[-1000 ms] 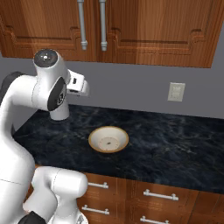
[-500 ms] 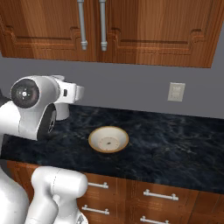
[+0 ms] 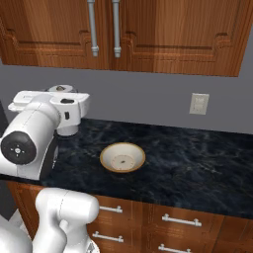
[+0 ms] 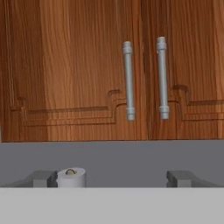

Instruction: Open the cabinet. Pick the apple and pear from the cabinet and place them into the bowl. Then close the cabinet.

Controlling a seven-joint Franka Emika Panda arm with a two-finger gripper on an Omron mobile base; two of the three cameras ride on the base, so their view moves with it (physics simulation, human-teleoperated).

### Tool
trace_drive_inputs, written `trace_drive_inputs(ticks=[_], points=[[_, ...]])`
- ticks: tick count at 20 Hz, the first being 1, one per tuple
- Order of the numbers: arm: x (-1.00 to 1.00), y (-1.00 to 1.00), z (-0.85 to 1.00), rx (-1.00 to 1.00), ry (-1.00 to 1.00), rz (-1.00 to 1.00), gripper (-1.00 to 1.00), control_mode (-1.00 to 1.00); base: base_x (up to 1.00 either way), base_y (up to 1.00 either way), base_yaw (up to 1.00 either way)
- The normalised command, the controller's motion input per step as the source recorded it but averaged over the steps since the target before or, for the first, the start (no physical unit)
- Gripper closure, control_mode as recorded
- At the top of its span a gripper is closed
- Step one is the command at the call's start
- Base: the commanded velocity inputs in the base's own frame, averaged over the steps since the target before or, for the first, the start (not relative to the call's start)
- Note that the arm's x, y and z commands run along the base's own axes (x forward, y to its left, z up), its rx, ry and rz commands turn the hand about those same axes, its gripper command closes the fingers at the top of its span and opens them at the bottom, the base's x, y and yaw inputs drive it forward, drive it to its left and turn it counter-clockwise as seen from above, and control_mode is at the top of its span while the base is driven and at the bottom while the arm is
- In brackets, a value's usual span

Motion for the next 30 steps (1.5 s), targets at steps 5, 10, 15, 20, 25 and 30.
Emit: trace_drive_inputs(ticks=[5, 10, 15, 20, 25, 30], points=[[-0.05, 0.0, 0.01, 0.0, -0.1, 0.0, -1.0, -1.0, 0.0, 0.0, 0.0], [0.0, 0.0, 0.01, 0.0, -0.1, -0.01, -1.0, -1.0, 0.0, 0.0, 0.0], [0.06, 0.0, 0.03, 0.0, -0.08, -0.03, -1.0, -1.0, 0.0, 0.0, 0.0], [0.28, 0.0, 0.08, 0.0, -0.04, -0.04, -1.0, -1.0, 0.0, 0.0, 0.0], [0.41, 0.02, 0.06, 0.0, 0.02, -0.07, -1.0, -1.0, 0.0, 0.0, 0.0], [0.09, 0.03, 0.2, 0.0, -0.03, -0.06, -1.0, -1.0, 0.0, 0.0, 0.0]])
